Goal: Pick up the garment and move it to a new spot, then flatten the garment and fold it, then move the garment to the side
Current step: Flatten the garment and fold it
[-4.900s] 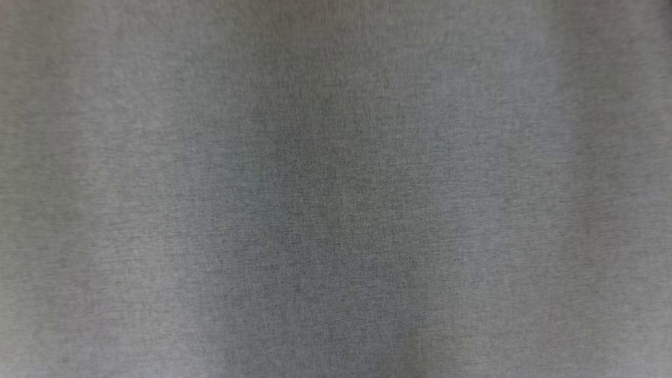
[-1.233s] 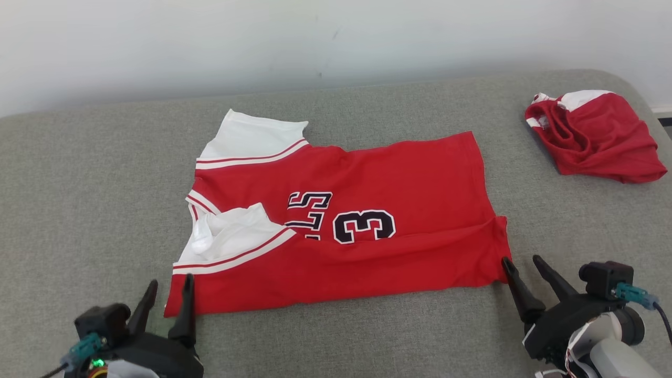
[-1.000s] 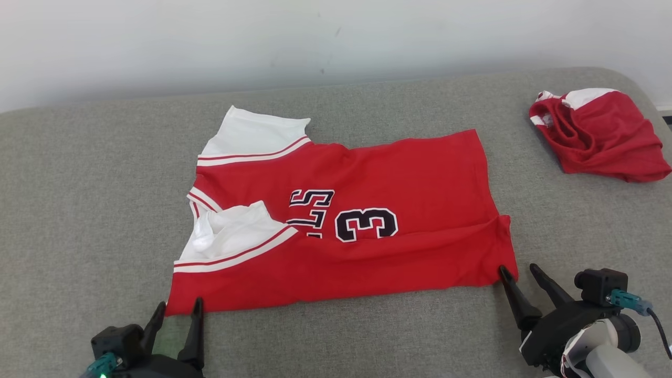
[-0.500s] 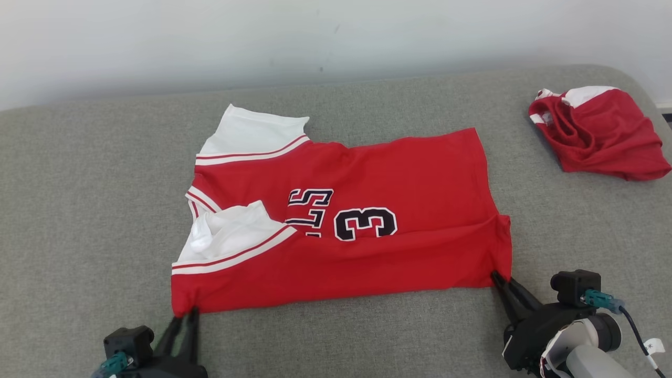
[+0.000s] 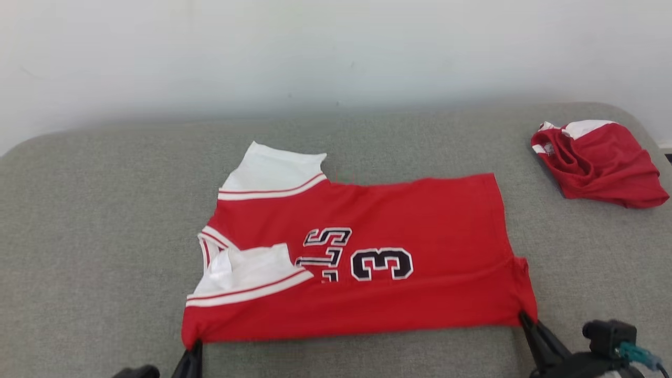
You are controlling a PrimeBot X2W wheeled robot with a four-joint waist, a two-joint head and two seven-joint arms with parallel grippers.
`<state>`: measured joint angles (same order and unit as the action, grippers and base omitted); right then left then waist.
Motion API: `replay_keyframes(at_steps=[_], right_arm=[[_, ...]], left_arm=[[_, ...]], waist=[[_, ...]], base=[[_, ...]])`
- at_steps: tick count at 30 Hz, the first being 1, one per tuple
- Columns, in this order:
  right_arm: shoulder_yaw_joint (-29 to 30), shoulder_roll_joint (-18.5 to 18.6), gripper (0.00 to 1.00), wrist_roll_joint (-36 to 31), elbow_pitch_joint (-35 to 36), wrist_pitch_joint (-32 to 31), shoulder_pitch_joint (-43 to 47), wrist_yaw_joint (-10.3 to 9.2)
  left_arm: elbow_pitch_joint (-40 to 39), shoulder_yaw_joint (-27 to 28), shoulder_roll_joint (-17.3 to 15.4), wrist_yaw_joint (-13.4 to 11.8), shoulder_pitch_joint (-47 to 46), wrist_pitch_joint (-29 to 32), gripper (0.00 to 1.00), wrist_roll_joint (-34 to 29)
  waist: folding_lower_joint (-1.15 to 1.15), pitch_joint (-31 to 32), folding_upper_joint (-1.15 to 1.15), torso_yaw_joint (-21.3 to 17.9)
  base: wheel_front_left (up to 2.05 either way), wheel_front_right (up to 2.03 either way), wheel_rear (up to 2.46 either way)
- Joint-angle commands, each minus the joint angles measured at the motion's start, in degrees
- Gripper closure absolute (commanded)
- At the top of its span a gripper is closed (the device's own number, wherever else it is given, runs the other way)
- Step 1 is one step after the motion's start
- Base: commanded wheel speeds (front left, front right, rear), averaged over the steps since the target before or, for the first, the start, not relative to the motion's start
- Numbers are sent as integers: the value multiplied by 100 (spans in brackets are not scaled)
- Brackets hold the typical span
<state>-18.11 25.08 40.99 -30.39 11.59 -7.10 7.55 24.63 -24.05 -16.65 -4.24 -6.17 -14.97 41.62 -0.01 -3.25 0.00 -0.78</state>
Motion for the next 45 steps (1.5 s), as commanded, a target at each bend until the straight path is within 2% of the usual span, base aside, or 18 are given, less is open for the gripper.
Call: replay_keyframes(at_steps=[1,7,11,12,13,14,20,25,33,37,45], right_arm=[[35,24,100,-17,47,-35,124,-15],[566,-19,100,-218,633,-352,777,-16],[901,-166,100,-395,960,-601,1077,-16],[976,-201,58,-455,1047,-636,1115,-15],[1038,-251,0,-516,1131,-663,1149,-15],[1106,-307,0,-588,1218,-690,1182,-15],[1442,-512,0,-1079,1916,-676,1300,-15],[1649,-698,0,-1478,2461,-490,1256,-15],[1700,-1052,0,-1766,2674,-22,1110,-15],[1648,-1168,0,-1915,2569,186,1089,-15],[1582,-1345,0,-2190,2288,359,1058,-15]], left_arm=[[-66,41,-18,-55,123,-27,100,-65],[-681,160,-20,-305,745,-28,100,-183],[-871,81,-2,-352,907,28,100,-187],[-894,70,-13,-390,923,23,91,-226],[-915,53,-33,-404,933,19,27,-256],[-941,55,-31,-436,948,12,0,-261],[-1181,166,-121,-483,1000,-12,0,-443],[-1516,582,-198,-513,976,-30,0,-735],[-2320,1556,17,-416,1212,-22,0,-1939],[-2463,1933,200,-281,1347,-23,0,-2309],[-2648,2490,587,225,1475,-23,0,-2787]], waist=[[1,34,0,14],[1,62,0,24],[1,82,0,47],[1,91,0,52],[1,104,0,55],[1,116,0,57],[1,198,0,71],[1,284,0,68],[1,347,0,26],[1,363,0,22],[1,346,0,11]], base=[[0,0,0],[0,0,0],[0,0,0],[0,0,0],[0,0,0],[0,0,0],[0,0,0],[0,0,0],[0,0,0],[0,0,0],[0,0,0]])
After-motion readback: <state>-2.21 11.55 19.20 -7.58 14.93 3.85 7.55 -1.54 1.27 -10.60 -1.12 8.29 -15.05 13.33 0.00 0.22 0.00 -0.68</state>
